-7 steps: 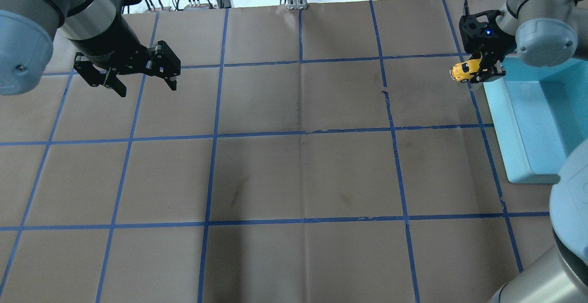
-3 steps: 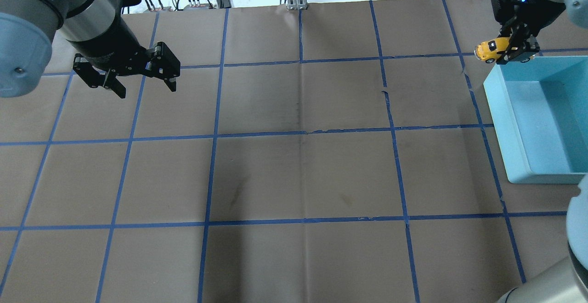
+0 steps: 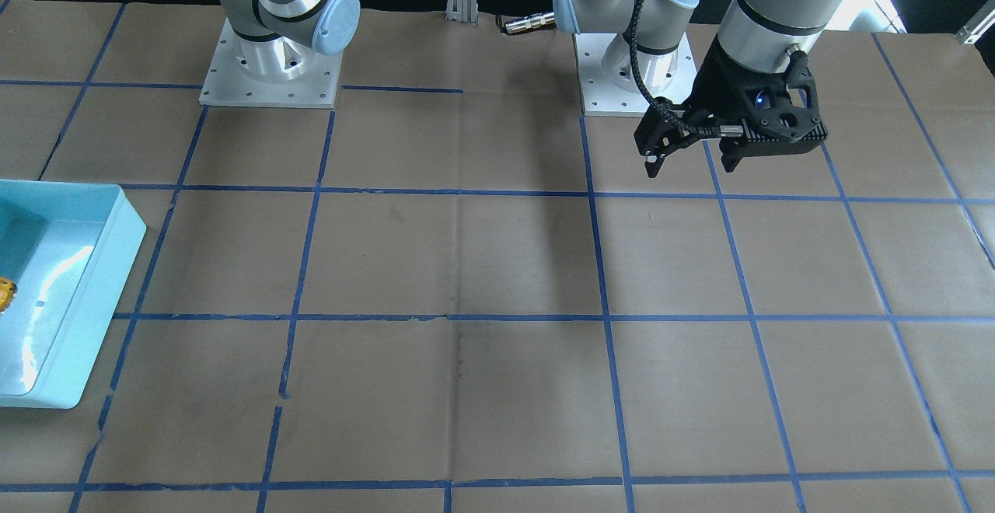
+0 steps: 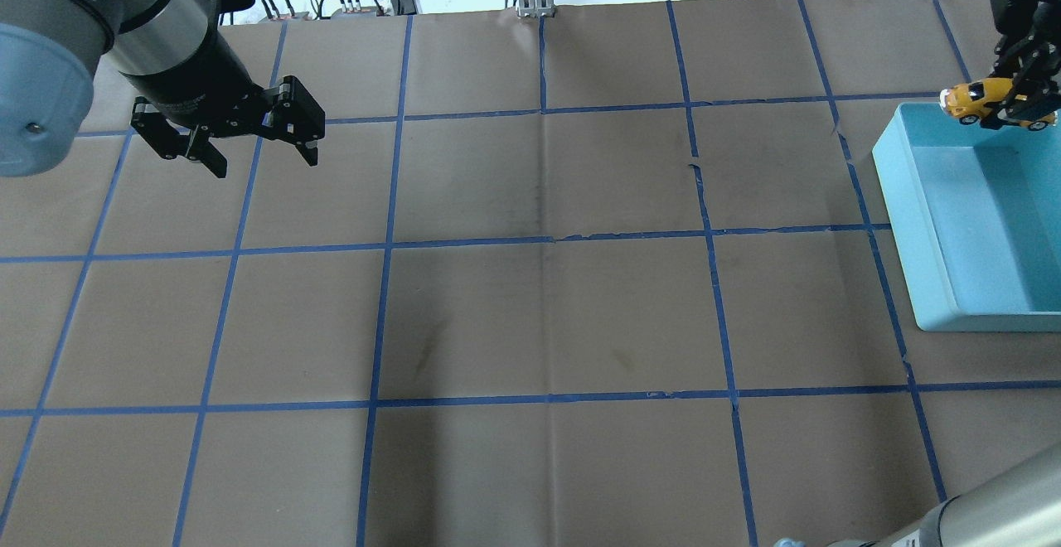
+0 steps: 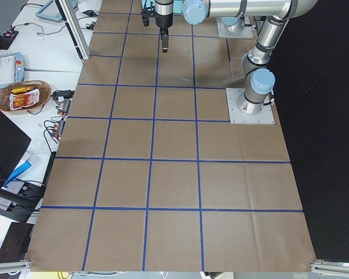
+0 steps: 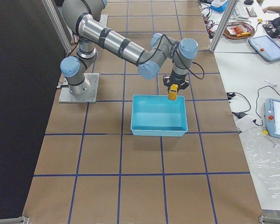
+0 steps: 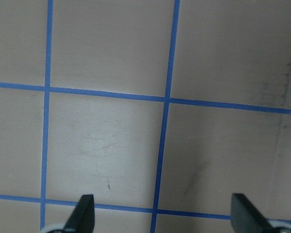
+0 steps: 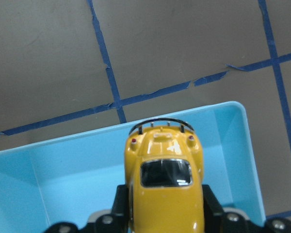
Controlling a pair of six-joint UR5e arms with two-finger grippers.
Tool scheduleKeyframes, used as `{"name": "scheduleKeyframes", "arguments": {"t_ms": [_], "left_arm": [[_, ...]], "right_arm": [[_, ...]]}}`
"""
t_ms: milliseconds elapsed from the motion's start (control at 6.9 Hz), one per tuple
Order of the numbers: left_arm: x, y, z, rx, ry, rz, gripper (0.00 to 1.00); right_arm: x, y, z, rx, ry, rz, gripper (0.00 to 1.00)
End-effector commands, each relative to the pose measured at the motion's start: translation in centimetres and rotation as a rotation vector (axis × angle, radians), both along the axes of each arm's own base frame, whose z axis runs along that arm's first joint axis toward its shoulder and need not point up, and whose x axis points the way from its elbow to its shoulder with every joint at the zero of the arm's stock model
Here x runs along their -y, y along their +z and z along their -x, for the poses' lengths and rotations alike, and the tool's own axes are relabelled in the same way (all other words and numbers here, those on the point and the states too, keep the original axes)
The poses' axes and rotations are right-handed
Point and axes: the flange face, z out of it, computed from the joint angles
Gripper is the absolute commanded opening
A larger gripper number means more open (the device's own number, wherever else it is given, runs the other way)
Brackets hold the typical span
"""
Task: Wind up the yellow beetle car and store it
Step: 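Carry the car into the light-blue bin and open the right gripper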
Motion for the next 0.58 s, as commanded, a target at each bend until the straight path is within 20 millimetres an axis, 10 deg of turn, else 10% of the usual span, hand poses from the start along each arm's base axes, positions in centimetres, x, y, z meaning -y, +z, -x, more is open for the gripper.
{"name": "scheduleKeyframes", "arguments": {"t_ms": [0,435], "left_arm": [[0.0,-0.1,0.0,0.001,-0.001,-0.001,1.0],[0.0,0.0,0.0,0.001,-0.001,0.0,1.0]], "right_arm": [[-2.0,-2.6,4.0,0.0,-0.052,-0.078,0.0],[-3.5,-10.1,3.4,-0.043,-0.057,-0.064,0.0]]}}
